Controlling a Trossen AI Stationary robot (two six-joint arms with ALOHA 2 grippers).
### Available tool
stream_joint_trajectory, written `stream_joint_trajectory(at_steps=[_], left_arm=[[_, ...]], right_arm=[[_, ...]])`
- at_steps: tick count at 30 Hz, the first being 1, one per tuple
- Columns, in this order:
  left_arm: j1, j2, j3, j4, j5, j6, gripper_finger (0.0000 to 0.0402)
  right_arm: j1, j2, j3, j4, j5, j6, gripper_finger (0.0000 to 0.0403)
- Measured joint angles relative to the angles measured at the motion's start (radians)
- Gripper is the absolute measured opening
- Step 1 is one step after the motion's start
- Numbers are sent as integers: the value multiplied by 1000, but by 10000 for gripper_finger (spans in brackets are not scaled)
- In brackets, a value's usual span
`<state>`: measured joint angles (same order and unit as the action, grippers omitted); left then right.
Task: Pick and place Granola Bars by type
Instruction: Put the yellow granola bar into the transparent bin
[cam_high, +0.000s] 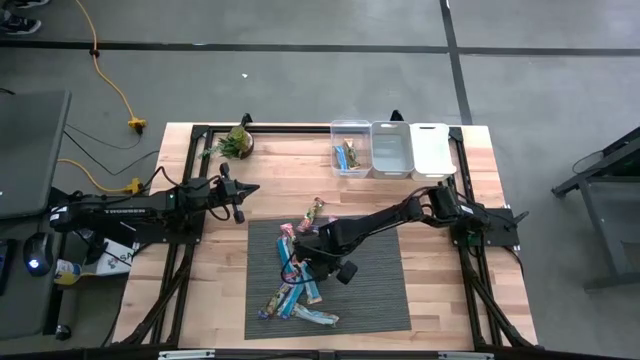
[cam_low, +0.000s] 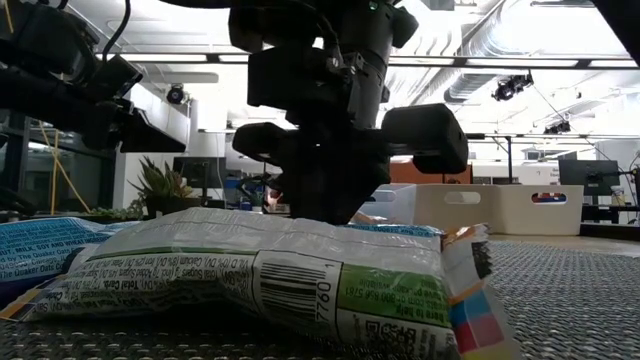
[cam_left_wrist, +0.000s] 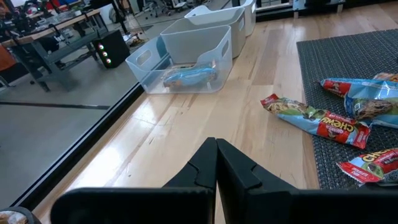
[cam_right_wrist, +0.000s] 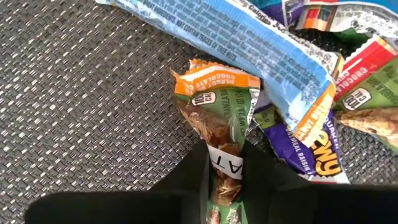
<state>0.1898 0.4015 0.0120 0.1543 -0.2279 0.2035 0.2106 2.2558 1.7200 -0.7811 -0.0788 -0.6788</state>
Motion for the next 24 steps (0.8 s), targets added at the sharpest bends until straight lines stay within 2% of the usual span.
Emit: stream_joint_trajectory(at_steps=[13, 24], left_arm=[[0, 0, 0, 0, 0, 0, 1], [0, 0, 0, -2, 0, 0, 1]], right_arm=[[-1, -90, -2, -22, 57, 76, 52], [-1, -254, -2, 69, 72, 245, 52]])
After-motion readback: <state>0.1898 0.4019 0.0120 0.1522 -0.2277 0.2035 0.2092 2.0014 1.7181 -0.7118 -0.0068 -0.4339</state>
